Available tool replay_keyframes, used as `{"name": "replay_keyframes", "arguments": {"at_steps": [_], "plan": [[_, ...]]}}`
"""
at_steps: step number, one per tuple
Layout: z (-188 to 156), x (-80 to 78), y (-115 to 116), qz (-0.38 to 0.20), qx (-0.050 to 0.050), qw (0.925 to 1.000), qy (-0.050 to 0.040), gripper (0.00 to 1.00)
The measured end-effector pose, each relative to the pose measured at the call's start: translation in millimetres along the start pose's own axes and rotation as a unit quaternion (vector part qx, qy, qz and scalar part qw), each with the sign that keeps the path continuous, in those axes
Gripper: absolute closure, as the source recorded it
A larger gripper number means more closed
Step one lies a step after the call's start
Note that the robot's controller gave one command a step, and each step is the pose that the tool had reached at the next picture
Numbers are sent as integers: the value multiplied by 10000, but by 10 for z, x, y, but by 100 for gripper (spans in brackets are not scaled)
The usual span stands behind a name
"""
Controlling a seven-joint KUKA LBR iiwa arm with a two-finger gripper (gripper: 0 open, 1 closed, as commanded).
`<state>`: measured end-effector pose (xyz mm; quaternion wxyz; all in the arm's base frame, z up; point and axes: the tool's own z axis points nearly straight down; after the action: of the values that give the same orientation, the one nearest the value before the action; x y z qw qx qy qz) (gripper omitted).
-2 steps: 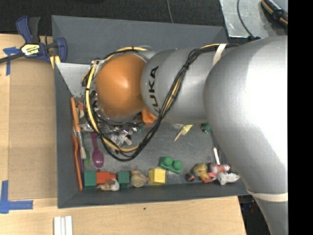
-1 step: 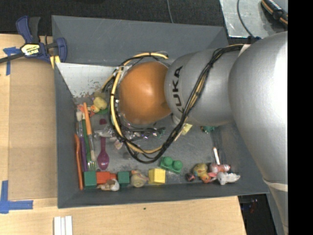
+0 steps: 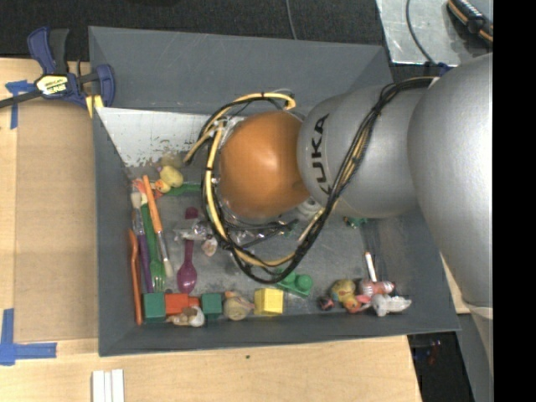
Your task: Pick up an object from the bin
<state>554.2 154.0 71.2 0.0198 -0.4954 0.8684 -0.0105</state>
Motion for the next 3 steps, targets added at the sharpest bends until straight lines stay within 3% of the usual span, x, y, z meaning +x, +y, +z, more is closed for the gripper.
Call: {"name": "replay_keyframes", "arguments": {"at_steps": [1,2,3], "plan": [[6,-58,-15,-116,-7,9999,-13,0],[12,-300,24,-181,7,9998,8,0],[-3,222,-432,-2,29,10000,-24,100]]}}
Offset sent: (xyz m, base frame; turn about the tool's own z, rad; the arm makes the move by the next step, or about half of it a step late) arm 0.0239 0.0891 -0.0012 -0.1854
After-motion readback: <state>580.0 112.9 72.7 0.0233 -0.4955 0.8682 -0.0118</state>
